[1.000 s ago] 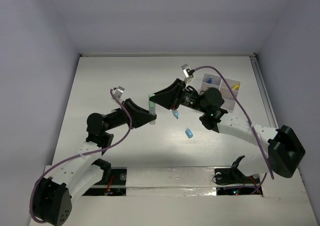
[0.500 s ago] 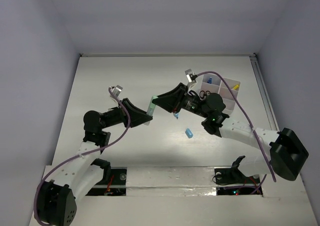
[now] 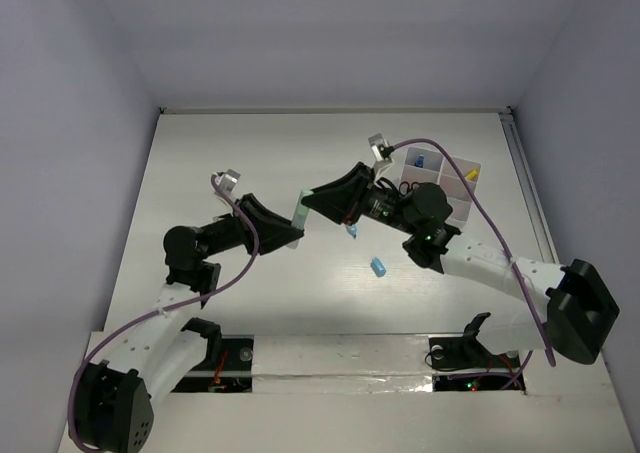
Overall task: Sort the stationery into containers
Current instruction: Close the pen cap on the pen, then place the pen in the storage box.
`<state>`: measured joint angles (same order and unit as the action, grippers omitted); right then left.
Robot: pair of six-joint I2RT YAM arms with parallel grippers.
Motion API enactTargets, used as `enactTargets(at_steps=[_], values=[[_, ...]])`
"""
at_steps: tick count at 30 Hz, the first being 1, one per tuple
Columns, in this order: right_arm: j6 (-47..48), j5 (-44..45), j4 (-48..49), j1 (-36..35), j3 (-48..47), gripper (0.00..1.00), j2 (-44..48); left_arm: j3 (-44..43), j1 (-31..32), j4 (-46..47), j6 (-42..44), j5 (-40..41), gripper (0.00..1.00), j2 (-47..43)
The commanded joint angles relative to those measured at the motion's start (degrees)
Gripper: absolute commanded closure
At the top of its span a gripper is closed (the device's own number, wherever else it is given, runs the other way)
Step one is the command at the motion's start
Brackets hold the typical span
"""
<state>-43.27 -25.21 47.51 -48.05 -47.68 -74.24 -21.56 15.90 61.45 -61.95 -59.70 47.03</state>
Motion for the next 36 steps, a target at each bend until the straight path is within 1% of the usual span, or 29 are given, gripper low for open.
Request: enactTargets(at_steps=[1,2,4,5,7,8,10,11,13,15,16,17,18,19,20,21,22,23,25,26,28,29,30,31,32,36], values=[[2.75,-8.37,-12.61,-4.24,0.75,1.0,-0.92,-2.43,-1.22,6.41,-0.01,13.65,0.74,-1.85],[3.44,-6.45,-13.05,-4.24,0.31,1.0,-0.65,-2.35,-1.22,4.57,0.6,13.91,0.49,-2.63],[4.06,-4.94,-14.54,-4.24,-1.35,1.0,-0.21,-2.34,-1.22,2.89,2.26,13.91,0.35,-3.34],[4.59,-3.89,-14.98,-3.46,-1.8,1.0,-0.03,-2.43,-1.22,1.23,2.71,13.82,0.26,-4.13],[4.59,-2.83,-15.43,-2.23,-2.5,1.0,0.23,-2.87,-1.22,-1.14,4.03,14.0,0.18,-5.01],[4.51,-2.3,-15.25,-1.26,-2.85,1.0,0.41,-3.05,-1.22,-3.42,5.34,14.17,0.11,-5.88],[4.51,-1.6,-15.25,-0.3,-3.29,1.0,0.58,-3.31,-1.22,-5.45,6.4,14.35,0.05,-6.85],[4.51,-0.81,-15.25,0.23,-3.56,1.0,0.76,-3.57,-1.22,-8.25,7.89,14.52,0.01,-7.82],[4.86,0.42,-15.86,1.9,-3.56,1.0,1.37,-4.28,-1.22,-11.77,9.82,15.05,0.01,-9.14],[5.56,2.09,-17.7,3.66,-2.6,1.0,2.77,-6.02,-1.22,-19.15,14.21,16.8,0.01,-11.6],[5.73,2.79,-18.32,6.02,-1.81,1.0,3.74,-6.91,-1.22,-22.31,16.14,17.68,0.01,-12.39],[6.43,5.32,-19.28,7.43,0.11,1.0,4.97,-7.78,-1.22,-28.69,20.25,19.95,0.01,-14.22],[6.87,6.57,-21.73,9.1,1.35,1.0,6.37,-8.92,-1.22,-32.15,22.56,21.19,0.01,-15.02],[7.4,8.32,-23.41,12.34,2.32,1.0,9.69,-11.63,-1.22,-35.75,24.75,22.34,0.01,-15.64],[9.15,13.56,-25.51,13.85,3.46,1.0,11.64,-12.88,-1.22,-42.05,27.04,23.83,0.01,-16.26],[9.95,16.48,-29.54,15.43,5.39,1.0,13.49,-15.59,-0.61,-44.99,31.59,24.8,0.01,-16.44],[10.65,19.38,-31.49,16.92,6.28,1.0,17.25,-16.66,-0.09,-47.8,33.81,26.03,0.01,-16.53],[12.14,26.2,-33.34,19.2,7.24,1.0,19.2,-17.54,-0.08,-52.44,35.83,28.65,0.01,-16.88],[13.03,34.23,-36.86,20.97,10.31,1.0,24.63,-19.56,1.76,-56.42,41.09,31.39,0.01,-17.23],[13.38,40.09,-37.74,22.64,11.02,1.0,26.23,-19.92,2.29,-59.4,42.43,34.36,0.01,-17.84],[15.22,46.27,-38.98,23.7,12.43,1.0,28.61,-20.71,3.95,-61.27,44.28,36.84,0.01,-18.46],[15.75,51.18,-39.59,24.23,12.87,1.0,29.67,-20.71,4.57,-63.02,45.42,38.68,0.01,-18.9],[16.89,53.05,-40.2,24.84,12.88,1.0,29.94,-20.45,5.19,-63.21,45.86,39.31,0.01,-19.94],[17.77,55.16,-39.86,25.55,13.05,1.0,29.94,-19.75,5.8,-63.38,46.22,40.18,0.01,-20.48],[18.56,59.1,-39.6,25.55,13.23,1.0,29.85,-19.22,6.85,-63.73,46.92,42.19,0.01,-21.61],[23.22,66.68,-36.27,27.91,13.93,1.0,27.23,-17.63,8.18,-65.58,47.97,46.51,0.01,-23.29]])
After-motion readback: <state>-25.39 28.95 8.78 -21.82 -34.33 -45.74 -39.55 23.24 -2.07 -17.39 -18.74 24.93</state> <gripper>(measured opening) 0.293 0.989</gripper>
